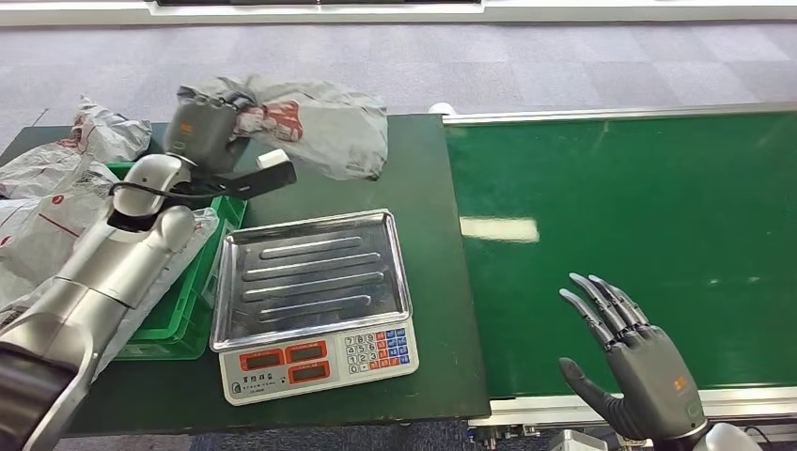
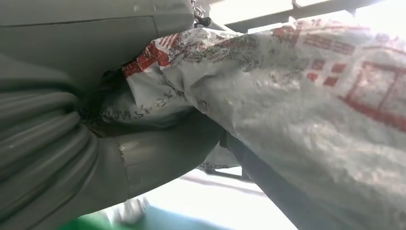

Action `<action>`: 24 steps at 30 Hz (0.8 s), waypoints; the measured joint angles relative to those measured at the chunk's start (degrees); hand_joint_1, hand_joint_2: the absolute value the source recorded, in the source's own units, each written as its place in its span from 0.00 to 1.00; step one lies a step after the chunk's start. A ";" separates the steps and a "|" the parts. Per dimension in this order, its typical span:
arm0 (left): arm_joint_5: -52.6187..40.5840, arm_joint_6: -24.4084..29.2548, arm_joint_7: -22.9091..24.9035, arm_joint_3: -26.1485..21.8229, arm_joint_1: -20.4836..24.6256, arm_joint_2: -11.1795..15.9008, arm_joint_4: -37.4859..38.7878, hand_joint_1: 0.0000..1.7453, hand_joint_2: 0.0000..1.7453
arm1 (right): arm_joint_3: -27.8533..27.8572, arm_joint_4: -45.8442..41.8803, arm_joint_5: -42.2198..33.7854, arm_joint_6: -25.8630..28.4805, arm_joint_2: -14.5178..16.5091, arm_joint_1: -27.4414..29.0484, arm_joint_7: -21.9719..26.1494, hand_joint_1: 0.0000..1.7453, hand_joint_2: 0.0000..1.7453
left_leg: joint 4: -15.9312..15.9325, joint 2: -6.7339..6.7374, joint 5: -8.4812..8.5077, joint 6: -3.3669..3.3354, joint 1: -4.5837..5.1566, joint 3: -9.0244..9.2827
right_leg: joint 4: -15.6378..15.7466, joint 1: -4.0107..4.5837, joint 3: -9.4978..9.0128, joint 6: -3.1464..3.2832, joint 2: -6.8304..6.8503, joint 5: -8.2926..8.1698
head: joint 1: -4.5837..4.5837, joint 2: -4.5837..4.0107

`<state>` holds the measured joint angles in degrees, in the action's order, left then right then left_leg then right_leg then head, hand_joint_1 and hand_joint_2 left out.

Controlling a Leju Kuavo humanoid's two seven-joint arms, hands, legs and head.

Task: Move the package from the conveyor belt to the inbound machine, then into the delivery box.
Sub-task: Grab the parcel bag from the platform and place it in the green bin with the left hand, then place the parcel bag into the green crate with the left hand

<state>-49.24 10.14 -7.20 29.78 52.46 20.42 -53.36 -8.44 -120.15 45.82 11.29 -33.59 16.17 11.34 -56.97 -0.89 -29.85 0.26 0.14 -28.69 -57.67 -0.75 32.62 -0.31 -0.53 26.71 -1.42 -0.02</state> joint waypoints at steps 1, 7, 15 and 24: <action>0.04 -0.99 -0.20 -1.48 0.92 1.93 -1.03 1.00 1.00 | 0.23 -0.17 0.34 0.47 0.06 0.68 0.03 0.00 1.00 | 0.00 0.07 0.00 0.01 -0.02 -0.03 | -0.02 0.02 0.05 0.03 -0.07 -0.02 | -0.01 0.00; 0.80 -5.79 -1.97 -11.83 2.98 12.46 -6.78 1.00 1.00 | 0.30 -0.69 5.88 4.43 2.02 5.14 -1.97 0.00 1.00 | 0.04 0.67 -0.08 0.17 -0.07 -0.07 | -0.04 0.09 0.38 0.22 -0.65 -0.07 | 0.02 0.00; -1.54 -3.97 -1.75 -22.77 -12.58 18.15 -18.31 1.00 1.00 | 0.17 -3.91 9.27 9.03 2.98 11.70 -7.37 0.00 1.00 | 0.10 0.70 -0.14 0.22 -0.01 -0.01 | -0.04 0.01 0.31 0.30 -0.66 0.00 | 0.00 0.00; -11.00 2.75 -4.17 -41.39 -44.36 12.00 -34.44 1.00 1.00 | -3.00 -6.20 14.94 12.79 4.14 16.48 -14.60 0.00 1.00 | 0.16 1.04 -0.35 0.22 0.06 0.05 | -0.02 -0.04 0.38 0.34 -1.00 0.13 | 0.01 0.00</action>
<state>-60.24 12.89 -11.37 -11.61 8.10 32.43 -87.80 -11.44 -126.35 60.76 24.08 -29.46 32.64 -3.25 -56.81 0.15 -30.20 0.47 0.20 -28.63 -57.69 -0.79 33.00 0.02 -1.53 26.83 -1.41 -0.02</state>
